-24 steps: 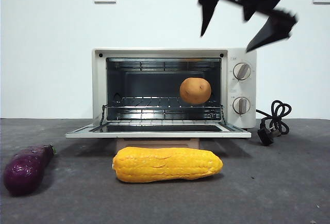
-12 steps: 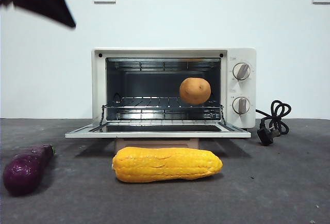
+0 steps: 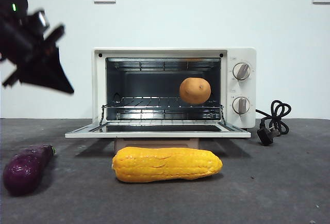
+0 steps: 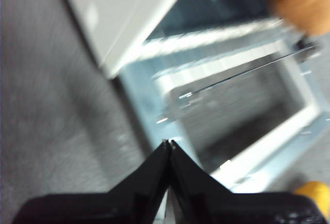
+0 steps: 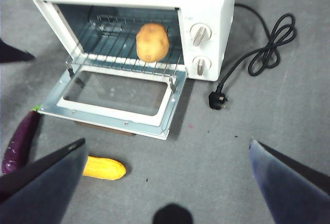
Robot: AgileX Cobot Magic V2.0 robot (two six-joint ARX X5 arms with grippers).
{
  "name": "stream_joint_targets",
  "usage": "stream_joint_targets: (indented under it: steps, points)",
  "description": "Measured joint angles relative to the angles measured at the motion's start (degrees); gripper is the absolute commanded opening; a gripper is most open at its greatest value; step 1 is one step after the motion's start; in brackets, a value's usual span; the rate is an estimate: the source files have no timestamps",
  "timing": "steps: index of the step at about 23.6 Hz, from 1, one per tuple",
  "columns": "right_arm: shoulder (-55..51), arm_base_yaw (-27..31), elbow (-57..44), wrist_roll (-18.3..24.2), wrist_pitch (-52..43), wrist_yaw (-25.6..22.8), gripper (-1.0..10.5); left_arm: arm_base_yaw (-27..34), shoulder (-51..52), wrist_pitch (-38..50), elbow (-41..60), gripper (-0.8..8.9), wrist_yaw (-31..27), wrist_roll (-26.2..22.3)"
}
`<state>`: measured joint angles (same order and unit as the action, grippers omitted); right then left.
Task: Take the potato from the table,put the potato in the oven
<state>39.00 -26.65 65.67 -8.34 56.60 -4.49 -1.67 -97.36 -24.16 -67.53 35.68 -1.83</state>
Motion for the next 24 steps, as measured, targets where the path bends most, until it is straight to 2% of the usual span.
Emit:
stream_joint_targets:
  steps: [11, 17, 21, 24]
  points:
    - [-2.5, 0.0, 0.0, -2.7, 3.4, 0.0, 5.7, 0.0, -15.3, 6.6, 0.0, -0.09, 3.1, 1.5]
    - [-2.5, 0.0, 0.0, -3.0, 2.3, -0.2, 5.7, -2.0, -16.6, 8.0, 0.0, -0.09, 7.2, 1.9]
    - [-2.5, 0.0, 0.0, -3.0, 2.1, -0.2, 5.7, -2.9, -16.7, 8.0, 0.0, -0.09, 7.0, 2.0]
    - [-2.5, 0.0, 0.0, -3.0, 2.1, -0.2, 5.7, -2.8, -17.1, 10.7, 0.4, -0.08, 9.9, 4.6]
